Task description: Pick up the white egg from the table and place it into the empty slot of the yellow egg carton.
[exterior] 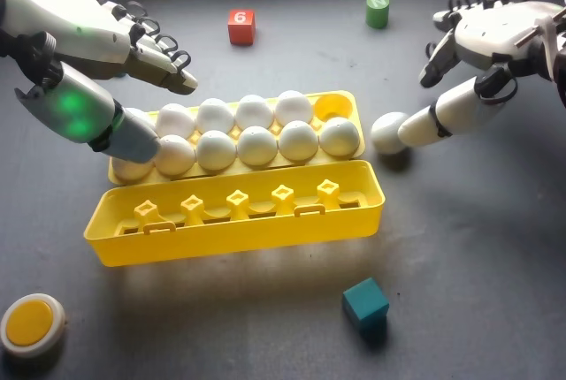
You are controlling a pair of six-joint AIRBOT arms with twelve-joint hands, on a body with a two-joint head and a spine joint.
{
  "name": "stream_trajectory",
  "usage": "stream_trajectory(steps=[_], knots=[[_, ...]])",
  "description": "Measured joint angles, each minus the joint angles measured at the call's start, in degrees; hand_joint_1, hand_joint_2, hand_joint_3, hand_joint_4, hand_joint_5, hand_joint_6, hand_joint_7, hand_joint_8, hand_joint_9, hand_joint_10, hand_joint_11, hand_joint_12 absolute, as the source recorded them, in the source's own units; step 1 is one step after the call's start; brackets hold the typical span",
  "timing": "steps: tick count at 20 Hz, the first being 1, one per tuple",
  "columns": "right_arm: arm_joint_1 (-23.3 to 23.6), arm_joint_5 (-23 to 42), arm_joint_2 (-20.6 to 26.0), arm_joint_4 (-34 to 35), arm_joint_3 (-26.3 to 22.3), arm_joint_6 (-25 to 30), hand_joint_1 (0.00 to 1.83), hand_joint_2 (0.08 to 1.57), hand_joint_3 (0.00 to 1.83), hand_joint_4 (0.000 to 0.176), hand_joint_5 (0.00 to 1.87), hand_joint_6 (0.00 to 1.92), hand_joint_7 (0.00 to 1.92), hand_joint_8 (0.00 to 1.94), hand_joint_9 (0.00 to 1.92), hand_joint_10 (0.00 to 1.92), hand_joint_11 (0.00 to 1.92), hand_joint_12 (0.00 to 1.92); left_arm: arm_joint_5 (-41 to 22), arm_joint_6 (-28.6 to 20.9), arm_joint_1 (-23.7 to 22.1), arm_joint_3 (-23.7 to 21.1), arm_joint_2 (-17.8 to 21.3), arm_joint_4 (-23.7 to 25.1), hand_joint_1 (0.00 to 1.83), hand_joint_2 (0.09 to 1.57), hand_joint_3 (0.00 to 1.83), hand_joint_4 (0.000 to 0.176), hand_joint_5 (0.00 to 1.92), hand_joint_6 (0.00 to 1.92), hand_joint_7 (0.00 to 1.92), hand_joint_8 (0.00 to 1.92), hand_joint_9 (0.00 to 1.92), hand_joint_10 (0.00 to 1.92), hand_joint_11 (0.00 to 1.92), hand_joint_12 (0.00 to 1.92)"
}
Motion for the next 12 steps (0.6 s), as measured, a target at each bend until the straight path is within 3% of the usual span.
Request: stream_trajectory(steps=[3, 4, 6, 8, 10, 12], knots=[[0.0, -1.3, 0.0, -8.8, -0.3, 5.1, 0.52, 0.79, 0.01, 0.117, 0.72, 0.0, 0.08, 0.02, 0.0, 0.0, 0.0, 0.0, 0.0, 0.0, 0.0, 0.0, 0.0, 0.0, 0.0, 1.27, 0.0, 0.0, 0.13, 0.01, 0.11, 0.02, 0.07, 0.01, 0.0, 0.0], [0.0, -1.3, -0.1, -11.3, -0.3, 6.5, 0.55, 0.8, 0.01, 0.107, 0.72, 0.0, 0.1, 0.03, 0.0, 0.0, 0.0, 0.0, 0.0, 0.0, 0.0, 0.0, 0.0, 0.0, 0.0, 1.27, 0.0, 0.0, 0.13, 0.01, 0.12, 0.02, 0.07, 0.01, 0.0, 0.0], [0.0, -1.6, -0.4, -14.9, -0.2, 8.1, 0.57, 0.8, 0.01, 0.113, 0.7, 0.0, 0.11, 0.02, 0.0, 0.0, 0.0, 0.0, 0.0, 0.0, 0.0, 0.0, 0.0, 0.0, 0.0, 1.28, 0.0, 0.0, 0.12, 0.01, 0.11, 0.01, 0.06, 0.01, 0.0, 0.0], [-0.2, -2.4, -0.9, -21.4, -0.2, 9.9, 0.62, 0.78, 0.0, 0.105, 0.69, 0.0, 0.2, 0.02, 0.0, 0.0, 0.0, 0.0, 0.0, 0.0, 0.0, 0.0, 0.0, 0.0, 0.0, 1.29, 0.0, 0.0, 0.14, 0.01, 0.14, 0.02, 0.09, 0.02, 0.02, 0.01], [-0.5, -2.9, -1.4, -25.6, -0.3, 10.3, 0.63, 0.77, 0.0, 0.121, 0.7, 0.01, 0.23, 0.02, 0.0, 0.0, 0.0, 0.0, 0.0, 0.0, 0.0, 0.0, 0.0, 0.0, 0.0, 1.29, 0.0, 0.0, 0.13, 0.01, 0.14, 0.01, 0.09, 0.01, 0.02, 0.01], [-1.2, -3.1, -1.8, -27.8, -0.3, 11.2, 0.64, 0.77, 0.0, 0.115, 0.71, 0.01, 0.18, 0.0, 0.0, 0.0, 0.0, 0.0, -0.1, 0.0, 0.0, 0.0, 0.0, 0.0, 0.0, 1.29, 0.0, 0.0, 0.11, 0.0, 0.11, 0.0, 0.05, 0.0, 0.0, 0.0]])
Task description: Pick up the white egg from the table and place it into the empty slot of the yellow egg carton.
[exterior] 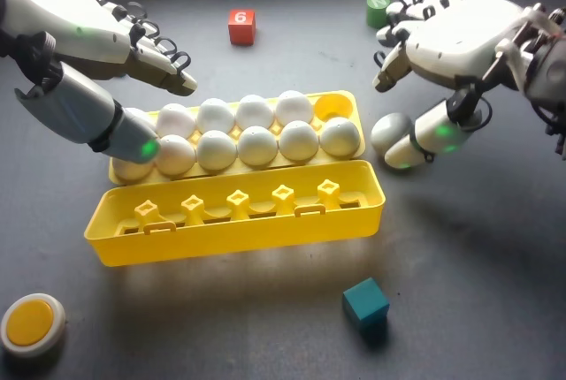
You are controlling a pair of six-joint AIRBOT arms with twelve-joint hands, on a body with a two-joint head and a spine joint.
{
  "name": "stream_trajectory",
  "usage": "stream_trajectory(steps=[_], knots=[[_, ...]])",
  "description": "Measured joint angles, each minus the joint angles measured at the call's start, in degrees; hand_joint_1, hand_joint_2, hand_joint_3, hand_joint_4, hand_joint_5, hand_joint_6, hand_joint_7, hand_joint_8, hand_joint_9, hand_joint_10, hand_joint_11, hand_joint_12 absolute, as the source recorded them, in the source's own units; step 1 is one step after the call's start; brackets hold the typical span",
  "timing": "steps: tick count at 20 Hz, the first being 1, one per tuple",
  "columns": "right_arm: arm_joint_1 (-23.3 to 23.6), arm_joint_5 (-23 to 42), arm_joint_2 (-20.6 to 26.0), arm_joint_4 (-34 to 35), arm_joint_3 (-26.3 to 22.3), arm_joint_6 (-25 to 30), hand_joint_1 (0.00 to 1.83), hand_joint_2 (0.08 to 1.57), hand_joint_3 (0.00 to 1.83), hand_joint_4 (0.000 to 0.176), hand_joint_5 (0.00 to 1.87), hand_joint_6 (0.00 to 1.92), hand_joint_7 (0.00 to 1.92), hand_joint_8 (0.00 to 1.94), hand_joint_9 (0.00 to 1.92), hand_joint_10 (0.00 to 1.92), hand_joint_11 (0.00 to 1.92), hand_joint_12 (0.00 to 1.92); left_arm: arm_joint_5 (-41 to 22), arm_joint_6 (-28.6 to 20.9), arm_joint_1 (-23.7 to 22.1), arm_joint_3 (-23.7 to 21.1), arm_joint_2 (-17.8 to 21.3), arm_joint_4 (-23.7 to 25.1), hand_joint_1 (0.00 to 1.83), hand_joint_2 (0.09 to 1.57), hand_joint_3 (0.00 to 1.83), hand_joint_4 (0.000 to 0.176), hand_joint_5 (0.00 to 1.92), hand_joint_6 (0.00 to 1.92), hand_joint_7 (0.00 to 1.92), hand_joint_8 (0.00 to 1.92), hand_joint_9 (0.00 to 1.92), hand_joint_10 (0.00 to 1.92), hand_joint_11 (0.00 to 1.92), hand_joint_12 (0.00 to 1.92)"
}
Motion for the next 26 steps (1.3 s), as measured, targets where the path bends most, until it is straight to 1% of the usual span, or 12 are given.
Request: stream_trajectory(steps=[3, 7, 10, 13, 14, 16, 17, 18, 19, 20, 24, 26], knots=[[-0.1, 0.1, -0.5, -5.1, 0.1, 0.7, 0.69, 0.77, 0.0, 0.084, 0.7, 0.0, 0.16, 0.0, 0.0, 0.0, 0.0, 0.0, 0.0, 0.0, 0.0, 0.0, 0.0, 0.0, 0.0, 1.29, 0.0, 0.0, 0.12, 0.0, 0.1, 0.0, 0.05, 0.01, 0.0, 0.0], [-0.9, -0.3, -1.5, -9.6, 0.9, 2.1, 0.67, 0.79, 0.01, 0.086, 0.66, 0.0, 0.04, 0.0, 0.0, 0.0, 0.0, 0.0, 0.0, 0.0, 0.0, 0.0, 0.0, 0.0, 0.0, 1.29, 0.0, 0.0, 0.11, 0.0, 0.1, 0.0, 0.05, 0.01, 0.0, 0.0], [-1.2, 0.0, -1.7, -14.0, 2.3, 6.2, 0.75, 0.79, 0.0, 0.054, 0.73, 0.01, 0.12, 0.01, 0.0, 0.0, 0.0, 0.0, 0.0, 0.0, 0.0, 0.0, 0.0, 0.0, 0.0, 1.29, 0.0, 0.0, 0.14, 0.01, 0.13, 0.01, 0.08, 0.01, 0.03, 0.02], [-1.2, 0.2, -2.2, -13.9, 3.6, 7.6, 0.9, 0.81, 0.0, 0.047, 1.01, 0.02, 0.33, 0.01, 0.0, 0.0, 0.0, 0.0, 0.0, 0.0, 0.0, 0.0, 0.0, 0.0, 0.0, 1.3, 0.01, 0.0, 0.1, 0.0, 0.1, 0.0, 0.06, 0.0, 0.0, 0.01], [-1.2, 0.2, -2.5, -13.9, 4.0, 7.7, 1.08, 0.92, 0.01, 0.138, 1.37, 0.09, 0.33, 0.0, 0.0, 0.0, 0.0, 0.0, 0.0, 0.0, 0.0, 0.0, 0.0, 0.0, 0.0, 1.3, 0.01, 0.0, 0.1, 0.0, 0.1, 0.0, 0.06, 0.0, 0.0, 0.01], [-1.2, 0.2, -3.0, -14.1, 4.2, 7.8, 1.14, 0.95, 0.0, 0.118, 1.46, 0.11, 0.27, 0.0, 0.0, 0.0, 0.0, 0.0, 0.0, 0.0, 0.0, 0.0, 0.0, 0.0, 0.0, 1.3, 0.0, 0.0, 0.12, 0.01, 0.11, 0.01, 0.07, 0.01, 0.02, 0.01], [-1.2, 0.2, -3.1, -14.8, 4.2, 8.4, 1.16, 0.96, 0.0, 0.059, 1.46, 0.12, 0.25, 0.0, 0.0, 0.0, 0.0, 0.0, 0.0, 0.0, 0.0, 0.0, 0.0, 0.0, 0.0, 1.3, 0.0, 0.0, 0.12, 0.01, 0.11, 0.01, 0.07, 0.01, 0.02, 0.01], [-1.4, 0.2, -3.1, -15.5, 4.3, 9.2, 1.14, 0.96, 0.0, 0.136, 1.45, 0.14, 0.28, 0.01, 0.01, 0.0, 0.0, 0.0, 0.0, 0.0, 0.0, 0.0, 0.0, 0.0, 0.0, 1.3, 0.0, 0.0, 0.12, 0.01, 0.11, 0.01, 0.07, 0.01, 0.02, 0.01], [-1.4, 0.3, -3.2, -15.9, 4.4, 9.5, 1.13, 0.96, 0.0, 0.151, 1.45, 0.14, 0.28, 0.01, 0.01, 0.0, 0.0, 0.0, 0.0, 0.0, 0.0, 0.0, 0.0, 0.0, 0.0, 1.3, 0.0, 0.0, 0.11, 0.0, 0.11, 0.01, 0.07, 0.0, 0.02, 0.01], [-1.4, 0.3, -3.3, -16.1, 4.4, 9.6, 1.15, 0.96, 0.0, 0.105, 1.45, 0.15, 0.29, 0.01, 0.01, 0.0, 0.0, 0.0, 0.0, 0.0, 0.0, 0.0, 0.0, 0.0, 0.0, 1.3, 0.0, 0.0, 0.11, 0.0, 0.11, 0.01, 0.07, 0.0, 0.01, 0.01], [-1.4, 0.4, -3.7, -16.5, 4.5, 10.4, 1.12, 0.97, 0.0, 0.171, 1.36, 0.32, 0.29, 0.0, 0.0, 0.0, 0.0, 0.0, 0.0, 0.0, 0.0, 0.0, 0.0, 0.0, 0.0, 1.3, 0.0, 0.0, 0.1, 0.0, 0.1, 0.0, 0.06, 0.0, 0.0, 0.01], [-1.4, 0.4, -3.7, -16.6, 4.5, 10.6, 1.1, 0.99, 0.0, 0.176, 1.27, 0.52, 0.29, 0.0, 0.0, 0.0, 0.0, 0.0, 0.0, 0.0, 0.0, 0.0, 0.0, 0.0, 0.0, 1.29, 0.0, 0.0, 0.13, 0.01, 0.14, 0.01, 0.09, 0.01, 0.03, 0.02]])
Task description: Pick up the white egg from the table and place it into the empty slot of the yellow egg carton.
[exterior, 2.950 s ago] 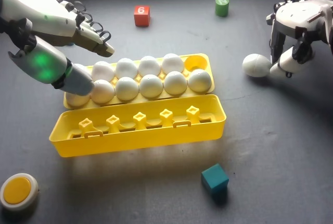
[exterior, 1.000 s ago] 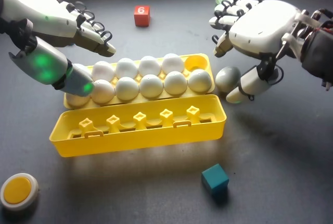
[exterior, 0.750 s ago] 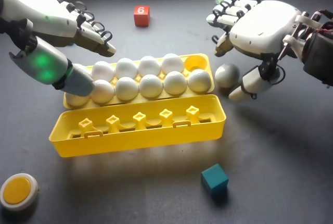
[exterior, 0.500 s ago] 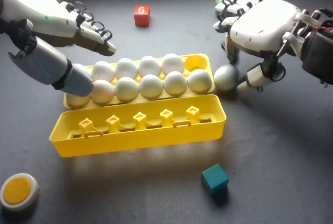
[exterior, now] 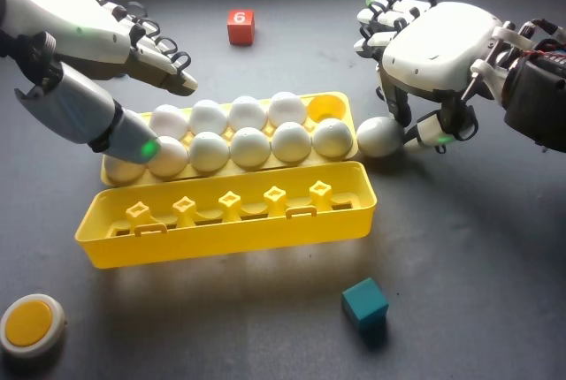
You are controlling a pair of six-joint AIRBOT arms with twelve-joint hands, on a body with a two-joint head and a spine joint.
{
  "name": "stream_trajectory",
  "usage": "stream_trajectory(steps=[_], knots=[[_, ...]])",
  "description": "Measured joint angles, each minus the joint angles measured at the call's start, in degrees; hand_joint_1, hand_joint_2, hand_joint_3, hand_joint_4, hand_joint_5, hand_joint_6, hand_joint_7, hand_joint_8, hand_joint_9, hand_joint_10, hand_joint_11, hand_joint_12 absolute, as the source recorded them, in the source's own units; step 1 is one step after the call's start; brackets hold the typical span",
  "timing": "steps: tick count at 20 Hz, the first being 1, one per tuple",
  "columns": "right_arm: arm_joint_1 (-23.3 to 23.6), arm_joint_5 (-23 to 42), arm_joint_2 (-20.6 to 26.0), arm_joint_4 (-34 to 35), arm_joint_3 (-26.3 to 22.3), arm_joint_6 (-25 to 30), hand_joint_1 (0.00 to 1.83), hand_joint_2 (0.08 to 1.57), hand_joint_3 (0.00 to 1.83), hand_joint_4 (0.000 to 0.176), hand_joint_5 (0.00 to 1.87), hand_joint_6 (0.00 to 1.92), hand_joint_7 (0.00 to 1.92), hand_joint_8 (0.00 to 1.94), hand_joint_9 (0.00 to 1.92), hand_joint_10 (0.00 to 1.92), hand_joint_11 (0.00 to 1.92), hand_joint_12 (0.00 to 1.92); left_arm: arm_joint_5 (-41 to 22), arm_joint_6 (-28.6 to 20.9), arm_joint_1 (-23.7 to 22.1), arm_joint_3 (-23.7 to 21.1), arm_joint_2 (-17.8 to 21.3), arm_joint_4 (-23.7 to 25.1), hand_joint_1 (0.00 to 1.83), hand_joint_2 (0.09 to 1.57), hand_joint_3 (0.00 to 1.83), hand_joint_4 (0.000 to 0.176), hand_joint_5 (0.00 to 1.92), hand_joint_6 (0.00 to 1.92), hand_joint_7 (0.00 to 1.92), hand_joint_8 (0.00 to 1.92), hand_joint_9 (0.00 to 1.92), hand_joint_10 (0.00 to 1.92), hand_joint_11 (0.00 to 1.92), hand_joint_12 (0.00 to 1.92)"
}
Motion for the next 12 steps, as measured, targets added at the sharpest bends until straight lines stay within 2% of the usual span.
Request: stream_trajectory(steps=[1, 2, 3, 4, 5, 7, 8, 9, 10, 11, 12], knots=[[0.0, -0.1, 0.0, 0.0, 0.0, 0.2, 1.1, 0.99, 0.0, 0.174, 1.26, 0.53, 0.31, 0.01, 0.01, 0.0, 0.0, 0.0, 0.0, 0.0, 0.0, 0.0, 0.0, 0.0, 0.0, 1.29, 0.0, 0.0, 0.11, 0.0, 0.11, 0.0, 0.07, 0.0, 0.01, 0.02], [0.0, -0.1, 0.0, 0.0, 0.0, 0.3, 1.11, 0.99, 0.0, 0.152, 1.28, 0.49, 0.33, 0.0, 0.01, 0.0, 0.0, 0.0, 0.0, 0.0, 0.0, 0.0, 0.0, 0.0, 0.0, 1.29, 0.0, 0.0, 0.11, 0.0, 0.11, 0.0, 0.07, 0.0, 0.01, 0.02], [0.0, -0.2, 0.0, 0.0, 0.0, 0.4, 1.13, 0.99, 0.0, 0.104, 1.29, 0.47, 0.33, 0.0, 0.01, 0.0, 0.0, 0.0, 0.0, 0.0, 0.0, 0.0, 0.0, 0.0, 0.0, 1.29, 0.0, 0.0, 0.11, 0.0, 0.12, 0.0, 0.08, 0.0, 0.01, 0.02], [-0.1, -0.2, 0.0, 0.0, 0.0, 0.6, 1.11, 0.99, 0.0, 0.155, 1.29, 0.47, 0.32, 0.0, 0.0, 0.0, 0.0, 0.0, 0.0, 0.0, 0.0, 0.0, 0.0, 0.0, 0.0, 1.29, 0.0, 0.0, 0.12, 0.0, 0.13, 0.01, 0.09, 0.01, 0.02, 0.03], [-0.1, -0.3, 0.0, 0.0, 0.0, 0.5, 1.12, 0.98, 0.0, 0.132, 1.3, 0.45, 0.32, 0.0, 0.0, 0.0, 0.0, 0.0, 0.0, 0.0, 0.0, 0.0, 0.0, 0.0, 0.0, 1.28, 0.0, 0.0, 0.12, 0.01, 0.13, 0.01, 0.09, 0.01, 0.02, 0.03], [-0.1, -0.3, 0.1, 0.0, 0.0, 0.6, 1.1, 0.99, 0.0, 0.171, 1.27, 0.51, 0.31, 0.0, 0.0, 0.0, 0.0, 0.0, 0.0, 0.0, 0.0, 0.0, 0.0, 0.0, 0.0, 1.29, 0.0, 0.0, 0.1, 0.0, 0.12, 0.0, 0.09, 0.01, 0.03, 0.03], [-0.1, -0.3, 0.3, 0.0, 0.0, 0.6, 1.1, 0.99, 0.0, 0.175, 1.26, 0.52, 0.31, 0.01, 0.0, 0.0, 0.0, 0.0, 0.0, 0.0, 0.0, 0.0, 0.0, 0.0, 0.0, 1.29, 0.0, 0.0, 0.09, 0.0, 0.11, 0.0, 0.08, 0.0, 0.02, 0.03], [0.0, -0.3, 0.4, 0.0, 0.0, 0.6, 1.1, 1.0, 0.0, 0.159, 1.24, 0.53, 0.3, 0.0, 0.0, 0.0, 0.0, 0.0, 0.0, 0.0, 0.0, 0.0, 0.0, 0.0, 0.0, 1.29, 0.0, 0.0, 0.1, 0.01, 0.12, 0.0, 0.08, 0.0, 0.01, 0.03], [0.0, -0.2, 0.5, 0.0, 0.0, 0.8, 1.06, 0.91, 0.0, 0.041, 1.09, 0.24, 0.31, 0.0, 0.0, 0.0, 0.0, 0.0, 0.0, 0.0, 0.0, 0.0, 0.0, 0.0, 0.0, 1.29, 0.0, 0.0, 0.11, 0.01, 0.13, 0.01, 0.09, 0.01, 0.02, 0.04], [0.0, -0.2, 0.5, 0.0, 0.2, 0.8, 1.02, 0.89, 0.0, 0.007, 1.03, 0.1, 0.38, 0.01, 0.0, 0.0, 0.0, 0.0, 0.0, 0.0, 0.0, 0.0, 0.0, 0.0, 0.0, 1.29, 0.0, 0.0, 0.11, 0.01, 0.13, 0.01, 0.09, 0.01, 0.02, 0.04], [0.0, -0.2, 0.6, -0.1, 0.3, 0.8, 0.93, 0.87, 0.0, 0.038, 0.94, 0.03, 0.37, 0.0, 0.0, 0.0, 0.0, 0.0, 0.0, 0.0, 0.0, 0.0, 0.0, 0.0, 0.0, 1.29, 0.0, 0.0, 0.09, 0.0, 0.11, 0.0, 0.07, 0.0, 0.01, 0.04]])
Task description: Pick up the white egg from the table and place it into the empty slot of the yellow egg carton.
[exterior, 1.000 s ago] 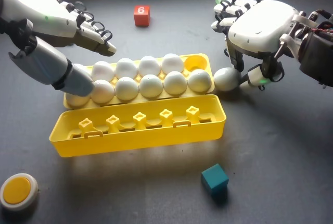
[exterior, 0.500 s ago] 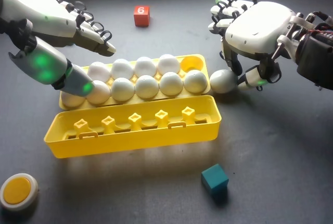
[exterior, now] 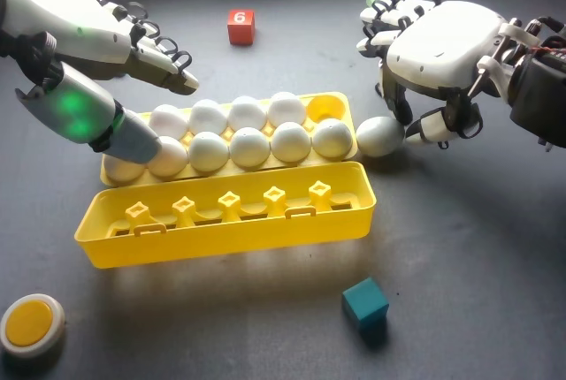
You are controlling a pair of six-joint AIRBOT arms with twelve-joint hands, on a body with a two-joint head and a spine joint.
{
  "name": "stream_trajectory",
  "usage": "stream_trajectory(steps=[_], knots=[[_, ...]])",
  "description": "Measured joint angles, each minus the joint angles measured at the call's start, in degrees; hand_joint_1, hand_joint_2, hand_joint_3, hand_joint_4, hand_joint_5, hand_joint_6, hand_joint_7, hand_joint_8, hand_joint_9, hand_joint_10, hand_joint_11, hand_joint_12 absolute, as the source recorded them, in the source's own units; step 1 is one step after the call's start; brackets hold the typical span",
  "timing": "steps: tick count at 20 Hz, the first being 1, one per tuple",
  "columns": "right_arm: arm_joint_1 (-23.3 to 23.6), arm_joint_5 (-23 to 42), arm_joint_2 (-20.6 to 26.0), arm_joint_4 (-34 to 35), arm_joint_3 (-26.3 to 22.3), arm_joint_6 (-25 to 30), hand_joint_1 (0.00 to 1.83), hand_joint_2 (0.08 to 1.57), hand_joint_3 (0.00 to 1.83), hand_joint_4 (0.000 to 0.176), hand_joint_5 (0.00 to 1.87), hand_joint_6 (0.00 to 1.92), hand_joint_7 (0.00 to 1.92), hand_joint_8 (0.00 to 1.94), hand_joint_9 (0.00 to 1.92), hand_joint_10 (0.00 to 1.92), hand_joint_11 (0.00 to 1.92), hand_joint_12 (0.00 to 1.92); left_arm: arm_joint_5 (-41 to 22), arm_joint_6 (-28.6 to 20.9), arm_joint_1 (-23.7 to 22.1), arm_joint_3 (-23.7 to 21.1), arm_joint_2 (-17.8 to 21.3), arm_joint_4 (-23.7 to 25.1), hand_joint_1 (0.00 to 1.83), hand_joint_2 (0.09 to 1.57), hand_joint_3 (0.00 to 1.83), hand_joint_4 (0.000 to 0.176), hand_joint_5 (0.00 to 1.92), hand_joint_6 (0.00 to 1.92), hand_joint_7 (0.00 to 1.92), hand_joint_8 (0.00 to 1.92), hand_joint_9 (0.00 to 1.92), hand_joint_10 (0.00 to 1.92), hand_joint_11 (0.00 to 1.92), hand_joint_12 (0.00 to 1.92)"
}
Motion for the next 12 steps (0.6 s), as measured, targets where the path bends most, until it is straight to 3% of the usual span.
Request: stream_trajectory(steps=[1, 2, 5, 9, 10, 11, 12], knots=[[0.0, 0.1, 0.1, 0.0, 0.0, 0.0, 0.82, 0.87, 0.0, 0.084, 0.84, 0.0, 0.24, 0.0, 0.0, 0.0, 0.0, 0.0, 0.0, 0.0, 0.0, 0.0, 0.0, 0.0, 0.0, 1.29, 0.0, 0.0, 0.09, 0.0, 0.11, 0.0, 0.07, 0.0, 0.01, 0.04], [0.0, 0.0, 0.2, 0.1, 0.0, 0.0, 0.74, 0.88, 0.0, 0.1, 0.77, 0.0, 0.16, 0.0, 0.0, 0.0, 0.0, 0.0, 0.0, 0.0, 0.0, 0.0, 0.0, 0.0, 0.0, 1.28, 0.0, 0.0, 0.1, 0.0, 0.12, 0.01, 0.08, 0.01, 0.02, 0.05], [0.0, 0.0, 0.2, -0.1, 0.0, 0.0, 0.66, 0.82, 0.0, 0.111, 0.7, 0.0, 0.12, 0.0, 0.0, 0.0, 0.0, 0.0, 0.0, 0.0, 0.0, 0.0, 0.0, 0.0, 0.0, 1.28, 0.0, 0.0, 0.1, 0.0, 0.11, 0.0, 0.08, 0.0, 0.0, 0.05], [0.0, 0.0, 0.2, -0.1, 0.0, 0.1, 0.64, 0.8, 0.0, 0.106, 0.66, 0.0, 0.13, 0.01, 0.0, 0.0, 0.0, 0.0, 0.0, 0.0, 0.0, 0.0, 0.0, 0.0, 0.0, 1.28, 0.0, 0.0, 0.12, 0.0, 0.12, 0.0, 0.08, 0.0, 0.0, 0.09], [0.0, 0.0, 0.2, -0.1, 0.0, 0.5, 0.61, 0.8, 0.0, 0.118, 0.64, 0.0, 0.13, 0.01, 0.0, 0.0, 0.0, 0.0, 0.0, 0.0, 0.0, 0.0, 0.0, 0.0, 0.0, 1.28, 0.0, 0.0, 0.12, 0.0, 0.11, 0.0, 0.06, 0.0, 0.0, 0.05], [0.0, 0.0, 0.2, -0.1, 0.0, 0.5, 0.59, 0.8, 0.0, 0.118, 0.62, 0.0, 0.12, 0.0, 0.0, 0.0, 0.0, 0.0, 0.0, 0.0, 0.0, 0.0, 0.0, 0.0, 0.0, 1.29, 0.0, 0.0, 0.11, 0.0, 0.08, 0.0, 0.04, 0.0, 0.0, 0.01], [0.0, 0.0, 0.1, -0.1, 0.0, 0.5, 0.61, 0.79, 0.0, 0.102, 0.63, 0.01, 0.12, 0.0, 0.0, 0.0, 0.0, 0.0, 0.0, 0.0, 0.0, 0.0, 0.0, 0.0, 0.0, 1.29, 0.0, 0.0, 0.11, 0.0, 0.09, 0.01, 0.04, 0.01, 0.0, 0.0]])
